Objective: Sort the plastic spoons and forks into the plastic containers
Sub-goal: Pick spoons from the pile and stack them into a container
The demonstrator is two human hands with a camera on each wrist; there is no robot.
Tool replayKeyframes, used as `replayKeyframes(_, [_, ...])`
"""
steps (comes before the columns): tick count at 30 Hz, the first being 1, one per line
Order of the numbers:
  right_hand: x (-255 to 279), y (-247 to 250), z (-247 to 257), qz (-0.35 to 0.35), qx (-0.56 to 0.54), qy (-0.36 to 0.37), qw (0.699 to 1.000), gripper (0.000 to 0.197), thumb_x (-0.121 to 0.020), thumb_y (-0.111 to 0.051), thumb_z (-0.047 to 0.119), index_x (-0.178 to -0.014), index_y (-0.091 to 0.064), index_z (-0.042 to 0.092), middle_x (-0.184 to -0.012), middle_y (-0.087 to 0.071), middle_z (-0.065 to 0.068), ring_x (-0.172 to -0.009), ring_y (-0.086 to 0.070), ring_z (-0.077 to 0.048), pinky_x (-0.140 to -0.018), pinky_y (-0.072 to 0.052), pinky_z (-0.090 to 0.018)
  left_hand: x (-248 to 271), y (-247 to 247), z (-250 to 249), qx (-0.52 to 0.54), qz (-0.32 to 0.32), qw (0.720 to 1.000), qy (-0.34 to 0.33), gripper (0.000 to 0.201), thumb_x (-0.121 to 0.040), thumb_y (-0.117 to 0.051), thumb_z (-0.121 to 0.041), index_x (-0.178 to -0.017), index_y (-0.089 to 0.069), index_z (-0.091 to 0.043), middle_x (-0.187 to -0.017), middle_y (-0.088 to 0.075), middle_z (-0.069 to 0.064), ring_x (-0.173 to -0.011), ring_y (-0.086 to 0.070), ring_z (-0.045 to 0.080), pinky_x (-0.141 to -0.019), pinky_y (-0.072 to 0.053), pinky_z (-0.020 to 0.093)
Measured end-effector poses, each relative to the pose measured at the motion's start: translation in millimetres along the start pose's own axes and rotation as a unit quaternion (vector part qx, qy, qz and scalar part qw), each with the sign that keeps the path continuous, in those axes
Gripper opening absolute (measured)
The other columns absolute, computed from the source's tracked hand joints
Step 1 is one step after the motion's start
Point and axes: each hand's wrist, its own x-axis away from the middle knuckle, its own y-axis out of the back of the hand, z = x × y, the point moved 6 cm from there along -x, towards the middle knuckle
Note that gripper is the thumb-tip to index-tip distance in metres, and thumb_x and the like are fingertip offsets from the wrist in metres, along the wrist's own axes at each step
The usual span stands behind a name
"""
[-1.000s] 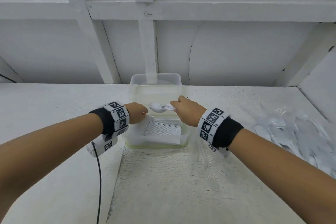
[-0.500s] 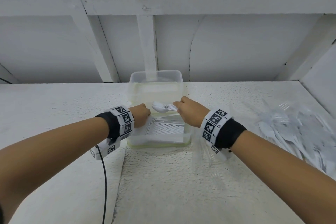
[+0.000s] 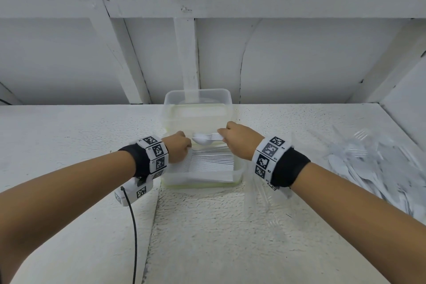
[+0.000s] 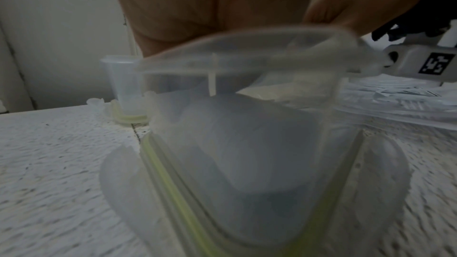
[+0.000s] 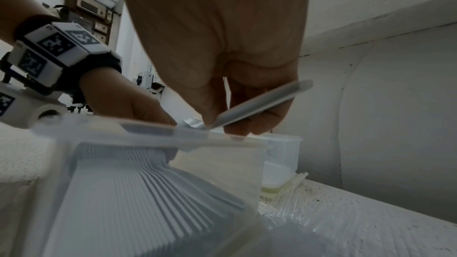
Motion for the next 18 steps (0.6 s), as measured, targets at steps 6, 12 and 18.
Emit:
replayKeyframes(6, [-3, 0, 4, 0.011, 0.025, 0.004, 1.000, 0.019, -0.094, -0.040, 0.000, -0.108, -0.053, 0.002, -0.088, -0.037, -0.007, -0.071, -0.043, -0.023, -0.062, -0.037, -0.030, 0, 1, 1, 0.000, -0.007, 1.000, -0.006, 0.039, -0.098, -0.030, -0.011, -0.129, -0.053, -0.008, -0.132, -0.048, 0.015, -0.121, -0.046, 0.028, -0.102, -0.034, 0.031])
replayKeyframes(12, [-3, 2, 7, 0.021, 0.044, 0.009, 0.999, 0.017, -0.095, -0.041, 0.001, -0.107, -0.053, 0.002, -0.095, -0.048, -0.012, -0.072, -0.042, -0.022, -0.062, -0.034, -0.029, 3, 8, 1, 0.031, -0.028, 0.999, -0.006, 0.036, -0.094, -0.038, -0.010, -0.125, -0.057, -0.011, -0.130, -0.045, 0.013, -0.116, -0.051, 0.027, -0.102, -0.036, 0.030])
replayKeyframes(18, [-4, 14, 16, 0.020, 0.081, 0.015, 0.996, 0.022, -0.091, -0.045, -0.001, -0.110, -0.054, 0.004, -0.108, -0.054, -0.010, -0.098, -0.055, -0.027, -0.073, -0.039, -0.033, 8, 14, -4, 0.047, -0.041, 0.998, -0.024, 0.030, -0.093, -0.042, -0.008, -0.115, -0.064, -0.009, -0.122, -0.061, 0.006, -0.114, -0.053, 0.021, -0.092, -0.037, 0.022])
